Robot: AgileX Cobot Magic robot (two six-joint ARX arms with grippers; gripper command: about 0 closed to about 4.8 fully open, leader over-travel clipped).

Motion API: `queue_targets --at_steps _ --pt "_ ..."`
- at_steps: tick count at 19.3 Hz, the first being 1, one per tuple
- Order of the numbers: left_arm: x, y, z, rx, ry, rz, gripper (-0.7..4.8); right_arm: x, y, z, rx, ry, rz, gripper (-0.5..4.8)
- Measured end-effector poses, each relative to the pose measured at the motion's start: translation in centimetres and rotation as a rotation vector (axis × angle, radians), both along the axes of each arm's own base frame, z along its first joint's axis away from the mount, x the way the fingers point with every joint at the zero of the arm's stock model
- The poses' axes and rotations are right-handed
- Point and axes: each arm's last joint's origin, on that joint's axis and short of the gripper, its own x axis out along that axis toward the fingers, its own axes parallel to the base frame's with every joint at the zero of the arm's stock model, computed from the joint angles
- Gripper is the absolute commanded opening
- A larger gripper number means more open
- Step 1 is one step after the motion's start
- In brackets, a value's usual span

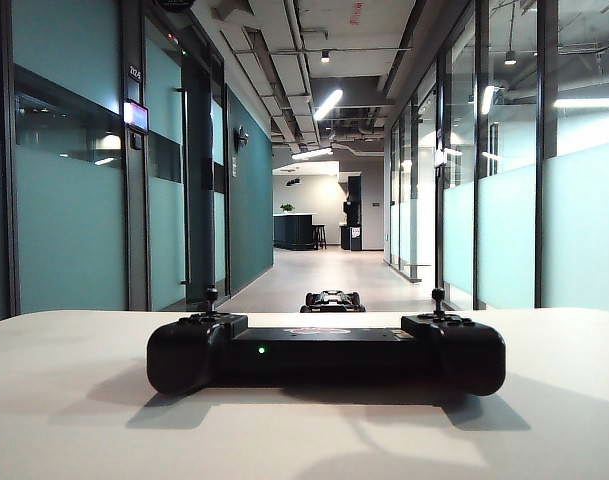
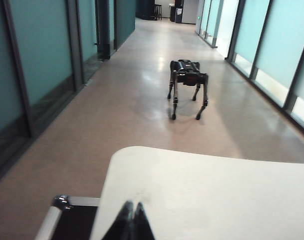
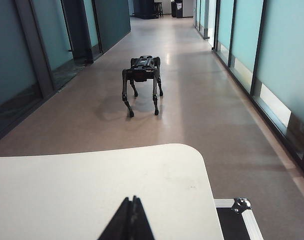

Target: Push the left joystick on the remote control sitting on the white table forward to make the robot dog walk in a straight line until it approaches the door.

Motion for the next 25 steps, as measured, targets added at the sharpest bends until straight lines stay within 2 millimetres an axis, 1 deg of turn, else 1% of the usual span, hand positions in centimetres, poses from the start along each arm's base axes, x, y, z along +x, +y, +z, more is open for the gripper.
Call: queue_targets --at_steps 3,5,12,14,15,19,22,25 --pt "0.0 0.0 0.0 0.09 -0.002 0.014 -0.05 0.0 0.0 0.0 0.0 0.0 0.0 -0.01" --pt "0.0 0.0 0.0 0.105 -0.002 0.014 -0.05 0.0 0.0 0.0 0.0 0.0 0.0 -0.01" --pt "0.0 0.0 0.0 0.105 -0.003 0.014 -0.05 0.0 0.0 0.0 0.0 -0.001 0.0 -0.01" --pt "0.0 0.0 0.2 0.081 -0.018 0.014 -0.05 0.0 0.0 0.1 0.0 -0.003 0.0 -0.01" --pt "0.0 0.0 0.4 0.057 -0.033 0.014 -0.05 -0.1 0.0 0.4 0.0 -0.004 0.0 -0.02" --pt "-0.4 0.0 2.0 0.0 -0.075 0.011 -0.05 -0.8 0.0 4.0 0.0 -0.108 0.0 -0.02" --pt "-0.9 0.0 4.4 -0.02 -0.127 0.01 -0.05 -1.0 0.0 6.6 0.0 -0.132 0.001 -0.02" --pt "-0.6 0.0 6.6 -0.02 -0.117 0.009 -0.05 -0.3 0.0 9.3 0.0 -0.113 0.003 -0.02"
